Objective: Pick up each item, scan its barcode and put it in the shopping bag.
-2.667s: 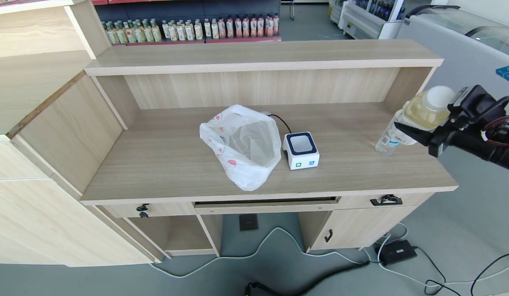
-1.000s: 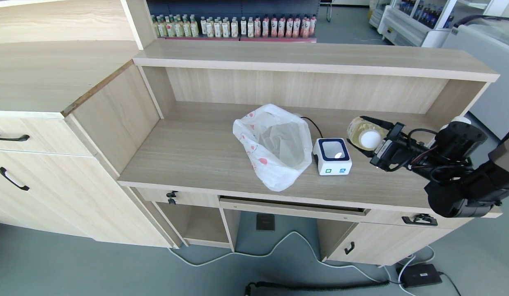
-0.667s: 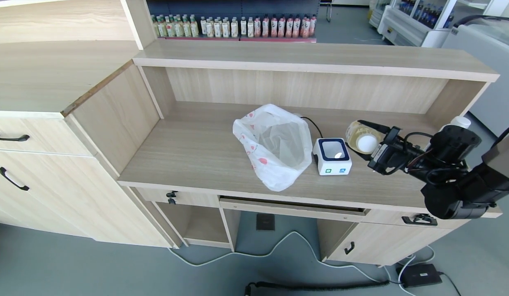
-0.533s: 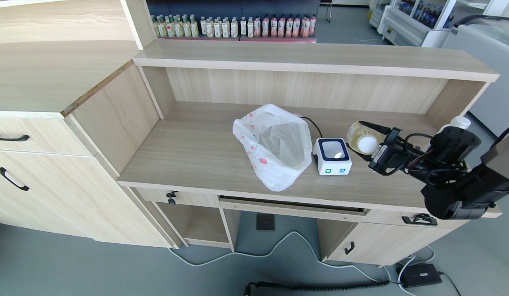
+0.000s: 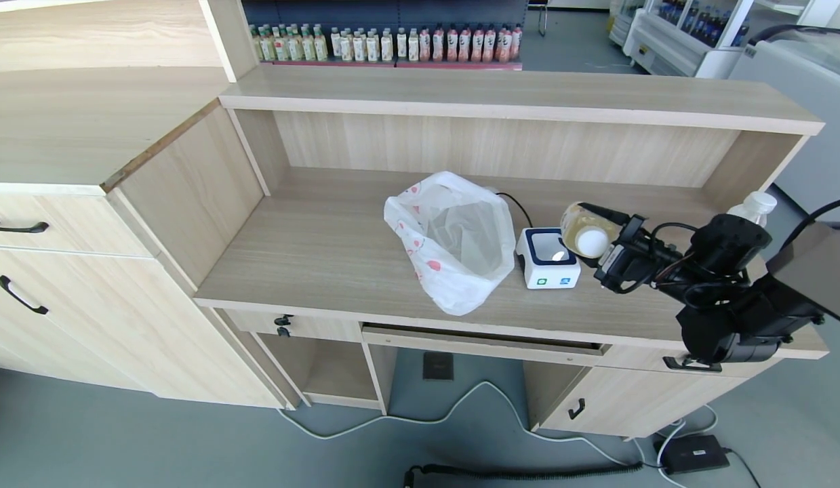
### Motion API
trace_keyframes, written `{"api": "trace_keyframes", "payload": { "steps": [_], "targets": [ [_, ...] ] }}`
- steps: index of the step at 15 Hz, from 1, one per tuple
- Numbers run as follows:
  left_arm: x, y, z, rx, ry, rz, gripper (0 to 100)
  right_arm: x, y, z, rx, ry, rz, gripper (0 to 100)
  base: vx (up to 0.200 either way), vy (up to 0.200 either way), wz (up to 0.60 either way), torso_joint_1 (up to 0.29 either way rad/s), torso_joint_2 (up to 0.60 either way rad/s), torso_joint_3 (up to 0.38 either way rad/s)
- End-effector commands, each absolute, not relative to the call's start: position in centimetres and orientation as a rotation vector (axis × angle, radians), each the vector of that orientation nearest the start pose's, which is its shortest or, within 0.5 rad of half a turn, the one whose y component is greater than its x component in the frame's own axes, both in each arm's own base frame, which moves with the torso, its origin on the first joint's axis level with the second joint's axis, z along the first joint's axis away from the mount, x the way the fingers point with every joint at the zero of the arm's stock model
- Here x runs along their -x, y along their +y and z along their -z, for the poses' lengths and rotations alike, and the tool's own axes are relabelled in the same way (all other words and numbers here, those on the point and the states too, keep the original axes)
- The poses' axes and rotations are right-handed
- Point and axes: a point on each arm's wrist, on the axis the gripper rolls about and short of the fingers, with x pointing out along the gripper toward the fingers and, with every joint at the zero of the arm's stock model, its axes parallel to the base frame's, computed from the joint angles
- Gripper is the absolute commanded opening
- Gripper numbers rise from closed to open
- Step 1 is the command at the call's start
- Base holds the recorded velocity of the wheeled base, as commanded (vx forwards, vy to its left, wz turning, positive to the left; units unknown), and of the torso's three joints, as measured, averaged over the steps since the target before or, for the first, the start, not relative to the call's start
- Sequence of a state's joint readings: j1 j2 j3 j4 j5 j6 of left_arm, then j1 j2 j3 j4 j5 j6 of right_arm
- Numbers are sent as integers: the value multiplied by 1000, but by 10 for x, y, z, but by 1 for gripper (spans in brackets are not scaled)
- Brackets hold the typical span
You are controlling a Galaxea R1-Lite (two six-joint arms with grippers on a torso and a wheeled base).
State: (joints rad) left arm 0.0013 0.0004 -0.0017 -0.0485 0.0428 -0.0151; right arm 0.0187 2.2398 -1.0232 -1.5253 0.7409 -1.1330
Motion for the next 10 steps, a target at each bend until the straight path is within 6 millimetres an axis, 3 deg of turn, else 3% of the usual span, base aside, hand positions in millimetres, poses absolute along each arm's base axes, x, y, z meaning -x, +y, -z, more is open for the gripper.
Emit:
{"api": "trace_keyframes", "payload": {
  "steps": [1, 10],
  "targets": [
    [23, 1, -81, 16, -51, -44, 100, -412, 24, -123, 1177, -694, -513, 0, 0, 0, 0, 0, 0, 0],
    [23, 1, -81, 16, -51, -44, 100, -428, 41, -110, 1140, -713, -548, 0, 0, 0, 0, 0, 0, 0]
  ]
}}
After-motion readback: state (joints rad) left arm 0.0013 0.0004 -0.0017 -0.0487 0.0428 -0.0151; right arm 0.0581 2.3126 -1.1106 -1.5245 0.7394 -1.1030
